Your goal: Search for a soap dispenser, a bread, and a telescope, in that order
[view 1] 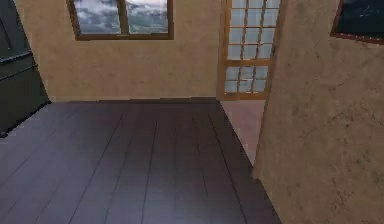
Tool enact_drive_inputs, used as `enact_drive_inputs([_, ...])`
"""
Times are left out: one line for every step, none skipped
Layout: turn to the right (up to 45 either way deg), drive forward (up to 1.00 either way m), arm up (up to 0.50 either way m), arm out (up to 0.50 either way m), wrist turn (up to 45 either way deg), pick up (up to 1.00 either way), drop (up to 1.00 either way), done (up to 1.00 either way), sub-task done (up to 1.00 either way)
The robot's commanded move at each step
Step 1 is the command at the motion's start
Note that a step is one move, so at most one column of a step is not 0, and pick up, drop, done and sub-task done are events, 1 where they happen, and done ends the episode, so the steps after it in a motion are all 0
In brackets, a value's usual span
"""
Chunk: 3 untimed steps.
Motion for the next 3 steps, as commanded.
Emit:
enact_drive_inputs([0.0,1.00,0.00,0.00,0.0,0.00,0.00,0.00,0.00])
enact_drive_inputs([0.0,0.75,0.00,0.00,0.0,0.00,0.00,0.00,0.00])
enact_drive_inputs([30.0,0.00,0.00,0.00,0.0,0.00,0.00,0.00,0.00])
